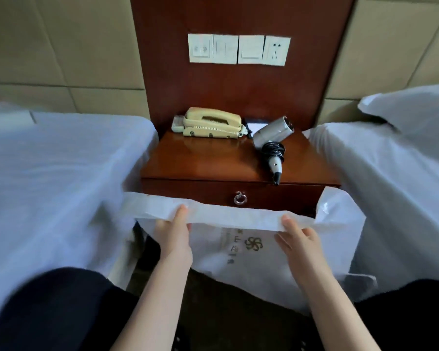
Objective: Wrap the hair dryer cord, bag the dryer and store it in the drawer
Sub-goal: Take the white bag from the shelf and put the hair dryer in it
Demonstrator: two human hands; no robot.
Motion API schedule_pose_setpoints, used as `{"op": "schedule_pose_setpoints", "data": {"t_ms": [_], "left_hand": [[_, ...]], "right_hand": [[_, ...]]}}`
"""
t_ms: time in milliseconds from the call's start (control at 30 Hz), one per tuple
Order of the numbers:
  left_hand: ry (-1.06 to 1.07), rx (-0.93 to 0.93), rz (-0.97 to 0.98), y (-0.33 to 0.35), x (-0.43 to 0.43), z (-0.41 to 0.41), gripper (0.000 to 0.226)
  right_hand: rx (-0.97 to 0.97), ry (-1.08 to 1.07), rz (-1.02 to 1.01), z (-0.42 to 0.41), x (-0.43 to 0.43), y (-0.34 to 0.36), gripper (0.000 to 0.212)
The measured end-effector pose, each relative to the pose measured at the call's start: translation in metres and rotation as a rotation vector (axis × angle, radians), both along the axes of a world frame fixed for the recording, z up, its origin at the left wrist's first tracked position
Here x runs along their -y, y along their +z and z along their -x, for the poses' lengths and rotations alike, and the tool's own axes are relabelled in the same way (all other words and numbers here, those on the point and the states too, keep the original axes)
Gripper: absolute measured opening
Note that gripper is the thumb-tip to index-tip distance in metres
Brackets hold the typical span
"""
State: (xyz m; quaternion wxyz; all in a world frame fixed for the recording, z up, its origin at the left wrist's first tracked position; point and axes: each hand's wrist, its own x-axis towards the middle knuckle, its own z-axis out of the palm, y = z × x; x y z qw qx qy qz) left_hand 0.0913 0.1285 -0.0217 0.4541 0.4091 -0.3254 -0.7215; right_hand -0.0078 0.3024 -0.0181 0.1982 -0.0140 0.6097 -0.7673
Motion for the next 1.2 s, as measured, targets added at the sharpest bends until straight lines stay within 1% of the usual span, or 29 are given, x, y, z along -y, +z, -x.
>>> {"op": "schedule_pose_setpoints", "data": {"t_ms": [133, 200, 267, 333, 367, 433, 533, 633, 700, 733, 800, 833, 867, 900, 933, 1000, 1033, 1067, 1100, 1133, 1200], "left_hand": [[-0.003, -0.006, 0.154, 0.071, 0.009, -0.007, 0.011], [-0.007, -0.047, 0.215, 0.113, 0.014, -0.01, 0.013], [-0.005, -0.093, 0.287, 0.157, 0.019, -0.015, 0.016], [-0.002, -0.178, 0.355, 0.2, 0.024, -0.022, 0.014], [0.002, -0.222, 0.383, 0.22, 0.027, -0.025, 0.013], [0.021, -0.294, 0.426, 0.258, 0.034, -0.033, 0.012], [0.058, -0.401, 0.457, 0.299, 0.049, -0.042, 0.015], [0.086, -0.475, 0.47, 0.319, 0.073, -0.044, 0.017], [0.097, -0.487, 0.48, 0.319, 0.093, -0.041, 0.014], [0.096, -0.488, 0.479, 0.316, 0.103, -0.039, 0.016], [0.08, -0.483, 0.463, 0.305, 0.125, -0.033, 0.035], [0.077, -0.476, 0.446, 0.298, 0.137, -0.029, 0.04], [0.071, -0.465, 0.422, 0.289, 0.148, -0.025, 0.04], [0.057, -0.448, 0.394, 0.278, 0.16, -0.02, 0.039], [0.042, -0.427, 0.357, 0.266, 0.173, -0.016, 0.038], [-0.002, -0.349, 0.274, 0.238, 0.196, -0.006, 0.038], [-0.026, -0.303, 0.234, 0.224, 0.205, -0.001, 0.039], [-0.044, -0.264, 0.201, 0.21, 0.214, 0.003, 0.041], [-0.058, -0.234, 0.171, 0.196, 0.22, 0.006, 0.043], [-0.069, -0.213, 0.143, 0.182, 0.226, 0.009, 0.043], [-0.073, -0.151, 0.099, 0.156, 0.234, 0.015, 0.042]], "right_hand": [[-0.16, 0.024, 0.076, -0.007, -0.005, 0.069, 0.029], [-0.248, 0.065, 0.128, -0.007, -0.003, 0.103, 0.03], [-0.343, 0.115, 0.203, -0.006, 0.002, 0.138, 0.041], [-0.438, 0.151, 0.245, -0.006, 0.01, 0.174, 0.055], [-0.483, 0.164, 0.255, -0.008, 0.015, 0.192, 0.054], [-0.562, 0.143, 0.252, -0.01, 0.028, 0.227, 0.039], [-0.674, 0.171, 0.275, -0.011, 0.051, 0.269, 0.041], [-0.77, 0.187, 0.272, -0.016, 0.074, 0.29, 0.037], [-0.804, 0.184, 0.285, -0.011, 0.092, 0.29, 0.027], [-0.802, 0.193, 0.279, -0.006, 0.101, 0.286, 0.021], [-0.787, 0.231, 0.244, 0.003, 0.118, 0.276, 0.026], [-0.769, 0.258, 0.228, 0.01, 0.128, 0.268, 0.023], [-0.743, 0.276, 0.216, 0.016, 0.137, 0.26, 0.015], [-0.706, 0.292, 0.193, 0.022, 0.146, 0.25, 0.013], [-0.668, 0.302, 0.149, 0.029, 0.157, 0.237, 0.02], [-0.532, 0.311, 0.066, 0.045, 0.178, 0.208, 0.042], [-0.443, 0.332, 0.078, 0.053, 0.188, 0.19, 0.046], [-0.339, 0.348, 0.144, 0.058, 0.196, 0.174, 0.04], [-0.223, 0.356, 0.222, 0.064, 0.202, 0.158, 0.027], [-0.118, 0.343, 0.268, 0.068, 0.205, 0.145, 0.02], [0.027, 0.249, 0.277, 0.079, 0.207, 0.122, 0.033]]}}
